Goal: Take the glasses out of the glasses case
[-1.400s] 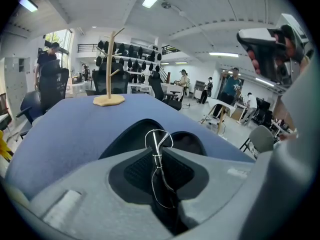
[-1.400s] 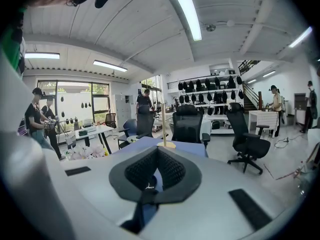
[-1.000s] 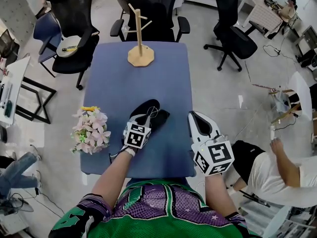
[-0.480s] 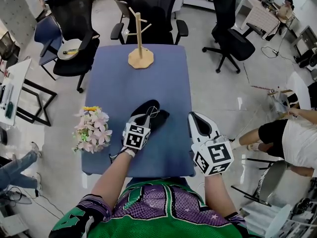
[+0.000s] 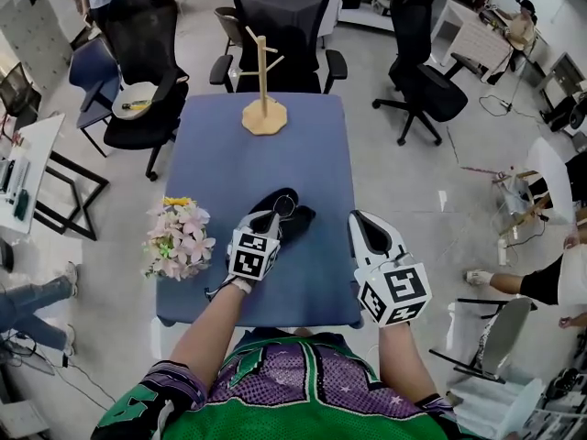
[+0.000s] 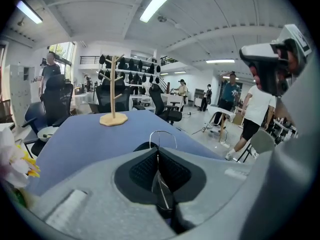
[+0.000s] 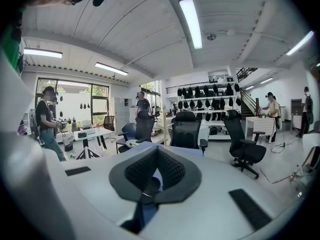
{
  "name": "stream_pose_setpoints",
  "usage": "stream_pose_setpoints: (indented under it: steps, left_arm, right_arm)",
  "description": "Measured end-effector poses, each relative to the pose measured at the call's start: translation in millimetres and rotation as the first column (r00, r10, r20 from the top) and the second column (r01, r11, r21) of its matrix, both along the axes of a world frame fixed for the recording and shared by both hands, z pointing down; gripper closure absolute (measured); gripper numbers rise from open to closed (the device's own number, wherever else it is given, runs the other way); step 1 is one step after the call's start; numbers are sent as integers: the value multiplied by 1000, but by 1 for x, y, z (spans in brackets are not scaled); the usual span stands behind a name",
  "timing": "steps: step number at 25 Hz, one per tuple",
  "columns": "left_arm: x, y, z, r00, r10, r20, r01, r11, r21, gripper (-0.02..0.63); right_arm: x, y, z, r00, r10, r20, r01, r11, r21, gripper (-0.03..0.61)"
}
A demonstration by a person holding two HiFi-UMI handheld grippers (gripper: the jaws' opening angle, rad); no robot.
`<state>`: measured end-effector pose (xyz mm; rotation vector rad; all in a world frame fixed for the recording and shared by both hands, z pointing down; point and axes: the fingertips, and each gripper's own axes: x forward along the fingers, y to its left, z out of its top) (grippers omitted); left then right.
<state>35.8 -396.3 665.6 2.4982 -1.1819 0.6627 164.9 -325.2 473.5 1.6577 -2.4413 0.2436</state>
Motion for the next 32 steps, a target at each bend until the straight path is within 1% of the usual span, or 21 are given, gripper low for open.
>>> stream_pose_setpoints:
  steps: [10,18,25,32]
  left_arm:
    - [-13,12,-46,999,1,-36,2,996,89,595]
    - [-29,25,-94,996,3,-84,11,986,166,595]
    - [-51,46,-136,992,-2,-124,31,972,231,595]
    - [-79,67,-186,984,-11,-177,67,947,314,595]
  right_arm:
    - [-12,21,-18,1000,14,-9,-13,999,33,577]
    - [-24,31,-28,1000,25,-9,-24,998,53,577]
    - [-39,41,-39,1000,26,-3,-25,997,76,577]
    - [-65,54,-57,1000,4,10,-5,994,113,577]
